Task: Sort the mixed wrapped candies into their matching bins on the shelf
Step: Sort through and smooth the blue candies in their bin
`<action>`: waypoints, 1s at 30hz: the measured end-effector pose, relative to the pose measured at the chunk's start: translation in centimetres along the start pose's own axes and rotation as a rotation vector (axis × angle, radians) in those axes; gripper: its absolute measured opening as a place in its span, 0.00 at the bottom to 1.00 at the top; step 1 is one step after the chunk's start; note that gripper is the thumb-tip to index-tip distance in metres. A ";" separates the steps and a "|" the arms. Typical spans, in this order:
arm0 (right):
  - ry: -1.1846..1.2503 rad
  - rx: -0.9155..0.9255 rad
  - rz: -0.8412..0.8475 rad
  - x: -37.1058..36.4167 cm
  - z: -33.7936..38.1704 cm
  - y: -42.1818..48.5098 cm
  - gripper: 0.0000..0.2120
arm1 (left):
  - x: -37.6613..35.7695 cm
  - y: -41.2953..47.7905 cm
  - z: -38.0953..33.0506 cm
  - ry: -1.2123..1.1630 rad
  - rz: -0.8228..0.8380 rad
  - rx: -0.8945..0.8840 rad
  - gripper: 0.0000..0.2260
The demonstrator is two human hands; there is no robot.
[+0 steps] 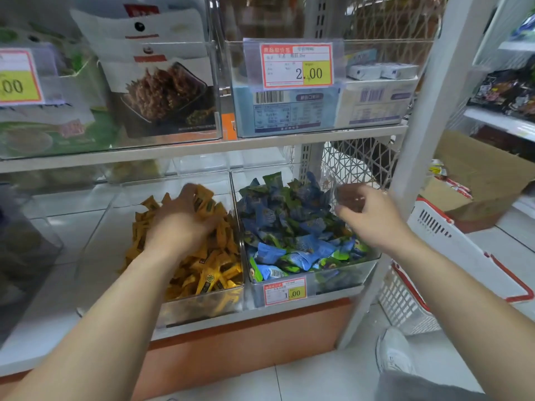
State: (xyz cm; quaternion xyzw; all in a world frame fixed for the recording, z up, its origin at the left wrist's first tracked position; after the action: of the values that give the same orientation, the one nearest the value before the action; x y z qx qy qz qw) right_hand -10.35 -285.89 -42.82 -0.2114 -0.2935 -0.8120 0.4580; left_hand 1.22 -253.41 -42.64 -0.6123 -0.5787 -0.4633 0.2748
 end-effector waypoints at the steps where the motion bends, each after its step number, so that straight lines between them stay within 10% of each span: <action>1: -0.080 0.011 0.046 -0.7 0.0 -0.1 0.23 | -0.4 0.0 0.1 0.099 0.030 -0.004 0.25; 7: -0.369 -0.078 0.318 -4.4 -1.9 -0.2 0.23 | -0.2 -1.0 -4.5 0.223 -0.105 -0.182 0.29; 15: -0.359 -0.249 0.444 -8.1 -3.2 1.9 0.28 | -7.3 -4.1 -12.5 0.021 0.195 -0.418 0.25; 30: -0.287 -0.396 0.582 -9.1 -4.8 2.4 0.47 | -12.8 -2.3 -10.7 0.253 0.293 0.082 0.55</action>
State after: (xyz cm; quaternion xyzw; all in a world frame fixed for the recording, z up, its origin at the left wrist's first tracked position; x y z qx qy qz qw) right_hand -4.20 -284.48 -51.28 -0.4818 -0.1197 -0.6511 0.5741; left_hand -2.41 -268.15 -49.95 -0.6152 -0.4625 -0.4678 0.4345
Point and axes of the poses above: each hand's wrist, its own y-axis towards the middle knuckle, its own x-axis out of the back of the hand, z = x × y, the point moved 7 cm from there along y, towards the middle knuckle, and after that the axes turned 6 degrees about y, right-handed, at the moved point
